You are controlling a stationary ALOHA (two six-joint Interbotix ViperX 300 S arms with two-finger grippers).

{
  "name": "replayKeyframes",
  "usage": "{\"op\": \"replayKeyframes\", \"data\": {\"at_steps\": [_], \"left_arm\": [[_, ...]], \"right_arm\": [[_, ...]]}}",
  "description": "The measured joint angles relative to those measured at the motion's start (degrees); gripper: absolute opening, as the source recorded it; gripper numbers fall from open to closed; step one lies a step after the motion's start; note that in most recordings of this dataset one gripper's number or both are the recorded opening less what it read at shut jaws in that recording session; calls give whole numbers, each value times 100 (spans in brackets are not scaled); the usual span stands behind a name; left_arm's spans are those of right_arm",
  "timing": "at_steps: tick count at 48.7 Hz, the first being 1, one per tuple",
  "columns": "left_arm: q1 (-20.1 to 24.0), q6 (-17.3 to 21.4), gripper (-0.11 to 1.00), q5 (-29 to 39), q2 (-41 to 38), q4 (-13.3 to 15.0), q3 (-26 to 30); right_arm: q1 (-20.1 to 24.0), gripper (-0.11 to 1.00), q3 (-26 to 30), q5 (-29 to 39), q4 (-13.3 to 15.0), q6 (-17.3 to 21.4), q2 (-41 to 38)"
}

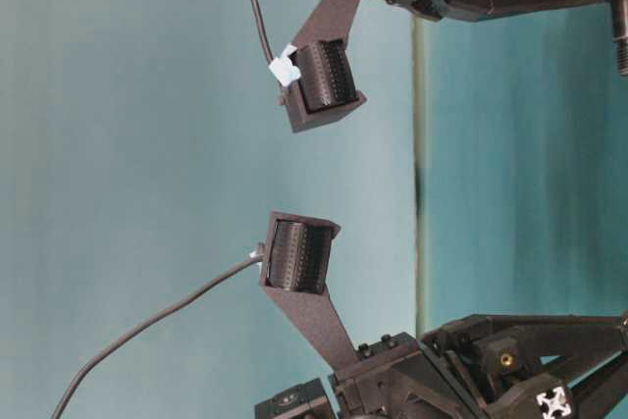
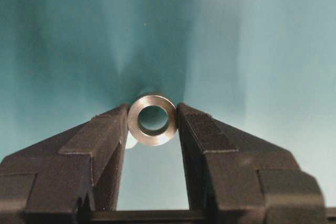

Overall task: Insert the washer onto the shaft with both hands.
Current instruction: 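Close left gripper on the washer and right gripper on the shaft's hex collar, then lift both objects and rotate grippers to face each other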

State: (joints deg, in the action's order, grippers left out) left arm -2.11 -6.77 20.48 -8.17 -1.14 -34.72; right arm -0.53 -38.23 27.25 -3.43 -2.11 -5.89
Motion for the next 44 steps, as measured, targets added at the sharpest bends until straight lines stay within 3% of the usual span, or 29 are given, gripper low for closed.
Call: {"op": "replayKeyframes", "data": {"at_steps": [18, 27, 36, 44], "left_arm": [[-9, 44, 37, -264, 334, 0, -158], [-9, 53, 37, -1151, 782, 0, -536], [0, 18, 37, -2329, 1204, 0, -1028], [-18, 9, 37, -2918, 1389, 0, -1318]], "right_arm": [[0, 0, -422, -817, -44, 782, 527], [0, 0, -817, -1485, -44, 1090, 861], [35, 0, -1204, -2153, -44, 1125, 1160], [70, 0, -1538, -2689, -44, 1125, 1336]]}}
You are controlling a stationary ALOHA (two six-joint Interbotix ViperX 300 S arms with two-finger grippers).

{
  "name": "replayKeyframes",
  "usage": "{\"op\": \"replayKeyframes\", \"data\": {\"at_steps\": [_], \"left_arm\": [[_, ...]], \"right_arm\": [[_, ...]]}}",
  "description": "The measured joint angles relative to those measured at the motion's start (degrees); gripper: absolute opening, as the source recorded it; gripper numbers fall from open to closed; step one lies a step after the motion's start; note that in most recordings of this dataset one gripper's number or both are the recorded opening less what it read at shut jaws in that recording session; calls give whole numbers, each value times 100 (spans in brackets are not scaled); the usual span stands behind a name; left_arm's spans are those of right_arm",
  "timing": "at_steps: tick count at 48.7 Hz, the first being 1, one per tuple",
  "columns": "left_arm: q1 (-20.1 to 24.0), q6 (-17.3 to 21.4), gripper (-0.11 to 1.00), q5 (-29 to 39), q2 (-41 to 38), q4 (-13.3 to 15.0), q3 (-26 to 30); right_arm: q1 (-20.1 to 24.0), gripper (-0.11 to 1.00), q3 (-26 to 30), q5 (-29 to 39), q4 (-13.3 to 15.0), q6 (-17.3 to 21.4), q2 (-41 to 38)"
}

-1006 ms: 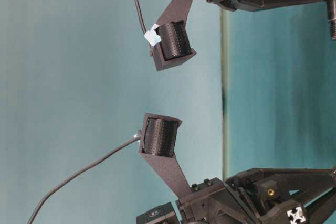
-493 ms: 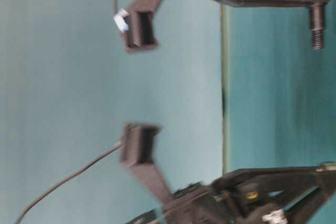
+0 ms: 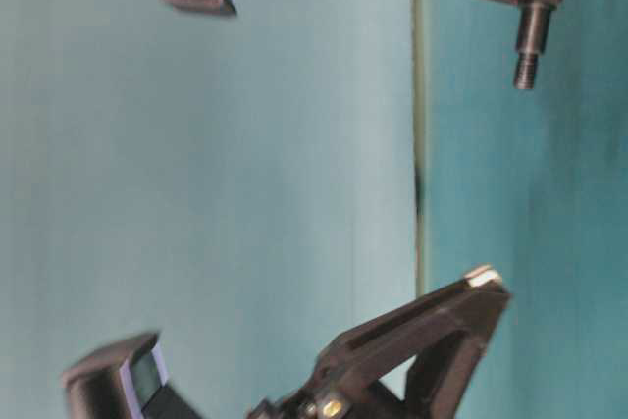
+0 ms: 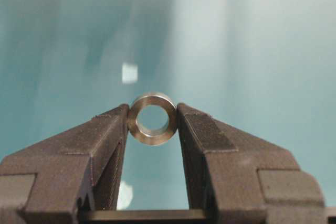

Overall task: Insert the washer onto the shaft with both hands.
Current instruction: 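Lift both objects and rotate grippers to face each other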

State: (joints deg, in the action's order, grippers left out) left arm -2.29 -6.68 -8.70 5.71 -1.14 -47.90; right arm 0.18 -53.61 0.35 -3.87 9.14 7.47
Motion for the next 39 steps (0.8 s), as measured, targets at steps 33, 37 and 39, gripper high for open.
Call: {"op": "replayKeyframes", "data": {"at_steps": [33, 37, 39], "left_arm": [[-79, -387, 37, -1494, 53, 0, -229], [-79, -422, 37, -1600, 35, 9, -229], [-88, -422, 37, -1626, 18, 0, -220]], "right_arm": [[325, 0, -729, -1916, 35, 0, 202], [352, 0, -800, -2109, 35, 0, 202], [369, 0, -817, -2162, 35, 0, 193]]}}
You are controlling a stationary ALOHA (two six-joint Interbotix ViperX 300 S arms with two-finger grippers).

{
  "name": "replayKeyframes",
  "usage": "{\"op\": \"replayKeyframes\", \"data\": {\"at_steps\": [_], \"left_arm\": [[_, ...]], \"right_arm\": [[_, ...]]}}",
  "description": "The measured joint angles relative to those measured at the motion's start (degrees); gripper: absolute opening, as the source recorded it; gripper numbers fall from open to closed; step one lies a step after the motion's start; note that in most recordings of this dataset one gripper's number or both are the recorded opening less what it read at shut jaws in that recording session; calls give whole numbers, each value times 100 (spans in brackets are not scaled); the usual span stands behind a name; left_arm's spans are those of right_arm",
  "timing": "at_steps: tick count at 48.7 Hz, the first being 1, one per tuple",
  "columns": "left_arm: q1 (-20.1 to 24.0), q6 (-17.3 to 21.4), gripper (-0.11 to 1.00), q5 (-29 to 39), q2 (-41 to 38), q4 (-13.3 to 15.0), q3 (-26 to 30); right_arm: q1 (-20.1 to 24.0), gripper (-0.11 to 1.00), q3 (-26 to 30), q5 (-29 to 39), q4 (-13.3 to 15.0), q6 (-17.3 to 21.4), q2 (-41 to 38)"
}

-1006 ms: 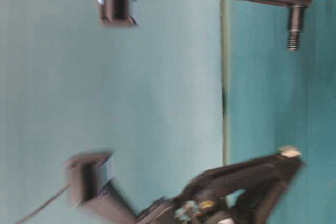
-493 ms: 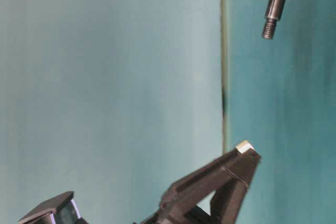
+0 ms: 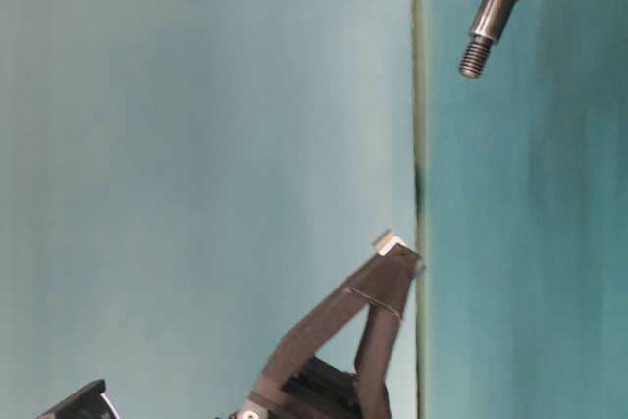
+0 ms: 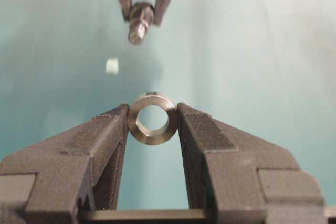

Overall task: Insert the washer onto the shaft with both hands.
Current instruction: 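Lift both objects and rotate grippers to face each other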

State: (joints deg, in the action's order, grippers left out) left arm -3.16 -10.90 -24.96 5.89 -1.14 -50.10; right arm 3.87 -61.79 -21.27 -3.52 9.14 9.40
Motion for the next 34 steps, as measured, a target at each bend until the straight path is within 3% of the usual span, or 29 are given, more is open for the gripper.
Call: {"op": "replayKeyframes", "data": {"at_steps": [34], "left_arm": [[0, -9, 37, -246, -686, 0, 554]], "right_arm": [[220, 0, 44, -844, 0, 0, -378]]}}
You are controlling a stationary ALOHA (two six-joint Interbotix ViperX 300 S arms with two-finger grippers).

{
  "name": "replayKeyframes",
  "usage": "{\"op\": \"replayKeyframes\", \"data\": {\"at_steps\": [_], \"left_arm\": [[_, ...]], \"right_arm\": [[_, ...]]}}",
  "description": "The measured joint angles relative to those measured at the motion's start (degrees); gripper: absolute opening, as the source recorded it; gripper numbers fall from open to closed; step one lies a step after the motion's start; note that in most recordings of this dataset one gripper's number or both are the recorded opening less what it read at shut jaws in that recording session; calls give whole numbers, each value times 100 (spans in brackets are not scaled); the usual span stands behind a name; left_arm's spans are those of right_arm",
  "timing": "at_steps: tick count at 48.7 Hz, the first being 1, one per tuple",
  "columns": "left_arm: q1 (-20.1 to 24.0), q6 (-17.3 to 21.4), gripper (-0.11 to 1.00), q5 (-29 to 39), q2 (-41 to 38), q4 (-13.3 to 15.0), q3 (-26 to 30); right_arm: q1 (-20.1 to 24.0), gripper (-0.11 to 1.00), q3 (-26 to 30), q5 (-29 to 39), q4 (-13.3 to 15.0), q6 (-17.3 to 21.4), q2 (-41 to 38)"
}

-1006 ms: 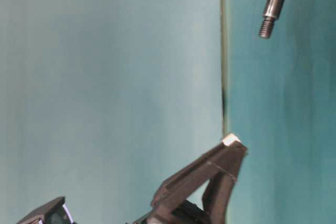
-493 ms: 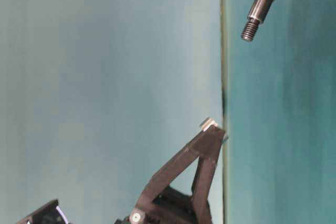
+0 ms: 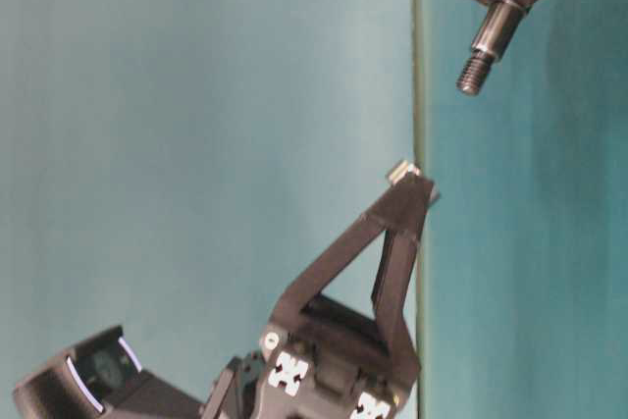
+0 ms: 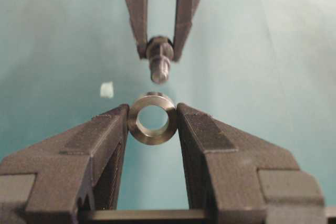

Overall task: Insert the washer onto the shaft with both hands.
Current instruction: 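Lift both objects and rotate grippers to face each other, then push the washer with the left gripper onto the shaft's upper end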

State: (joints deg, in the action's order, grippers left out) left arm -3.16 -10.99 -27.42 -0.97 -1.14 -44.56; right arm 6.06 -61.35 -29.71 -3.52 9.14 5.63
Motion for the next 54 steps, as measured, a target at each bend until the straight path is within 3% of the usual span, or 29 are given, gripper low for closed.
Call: {"op": "replayKeyframes", "data": {"at_steps": [54], "left_arm": [[-105, 9, 37, -9, -448, 0, 404]], "right_arm": [[-18, 0, 193, -378, 0, 0, -193]]}}
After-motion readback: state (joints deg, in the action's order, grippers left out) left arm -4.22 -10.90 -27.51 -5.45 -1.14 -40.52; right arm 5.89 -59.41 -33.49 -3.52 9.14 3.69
